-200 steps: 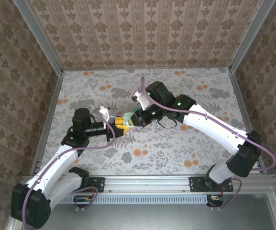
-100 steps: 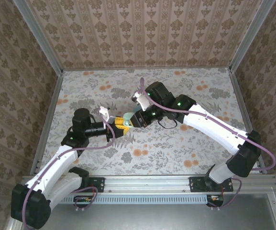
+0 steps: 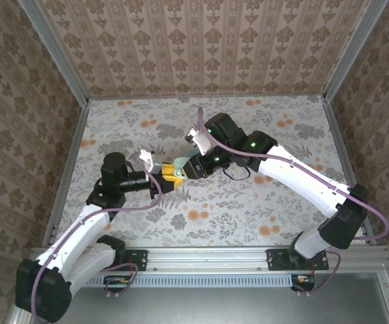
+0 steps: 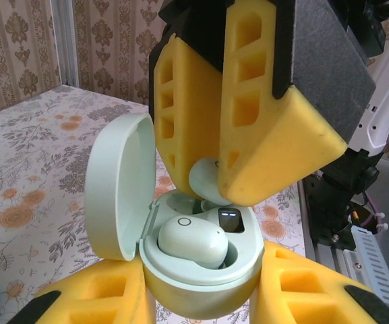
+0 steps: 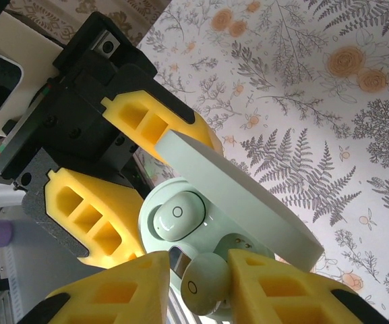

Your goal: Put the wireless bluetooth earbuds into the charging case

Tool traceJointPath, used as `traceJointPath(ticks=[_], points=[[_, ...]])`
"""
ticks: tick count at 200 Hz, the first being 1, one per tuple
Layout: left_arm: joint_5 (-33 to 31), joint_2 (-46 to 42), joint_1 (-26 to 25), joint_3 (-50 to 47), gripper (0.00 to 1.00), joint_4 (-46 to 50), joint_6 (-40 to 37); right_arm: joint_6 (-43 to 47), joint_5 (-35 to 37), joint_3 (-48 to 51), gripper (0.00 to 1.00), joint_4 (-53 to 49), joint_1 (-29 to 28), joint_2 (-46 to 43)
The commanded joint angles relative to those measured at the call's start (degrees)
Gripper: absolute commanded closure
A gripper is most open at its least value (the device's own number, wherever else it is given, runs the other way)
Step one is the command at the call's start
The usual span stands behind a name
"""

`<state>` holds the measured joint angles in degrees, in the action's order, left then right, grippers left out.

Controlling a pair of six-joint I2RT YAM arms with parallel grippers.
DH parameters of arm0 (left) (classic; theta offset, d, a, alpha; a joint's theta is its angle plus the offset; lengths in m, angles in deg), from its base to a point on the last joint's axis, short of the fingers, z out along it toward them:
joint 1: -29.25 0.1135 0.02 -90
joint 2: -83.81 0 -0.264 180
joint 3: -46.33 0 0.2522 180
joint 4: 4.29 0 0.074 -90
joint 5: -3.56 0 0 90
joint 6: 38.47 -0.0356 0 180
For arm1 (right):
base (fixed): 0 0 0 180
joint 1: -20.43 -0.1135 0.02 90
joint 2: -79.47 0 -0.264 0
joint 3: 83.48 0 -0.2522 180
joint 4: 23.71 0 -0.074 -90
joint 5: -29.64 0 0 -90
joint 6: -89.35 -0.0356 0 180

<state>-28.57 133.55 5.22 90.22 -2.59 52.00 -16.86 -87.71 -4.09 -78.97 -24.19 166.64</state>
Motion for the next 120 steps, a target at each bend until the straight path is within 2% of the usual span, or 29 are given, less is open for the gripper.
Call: traceJointPath(ticks=[1, 120], points=[[3.8, -1.4, -1.0, 0.1, 1.0, -3.9, 0.3, 0.6, 2.5, -1.6, 0.69, -2.2, 0.2, 1.3], [4.6, -0.6, -1.5, -0.1, 1.0, -5.0, 0.2, 0.9, 5.2, -4.4, 0.63, -2.0, 0.3, 1.4]])
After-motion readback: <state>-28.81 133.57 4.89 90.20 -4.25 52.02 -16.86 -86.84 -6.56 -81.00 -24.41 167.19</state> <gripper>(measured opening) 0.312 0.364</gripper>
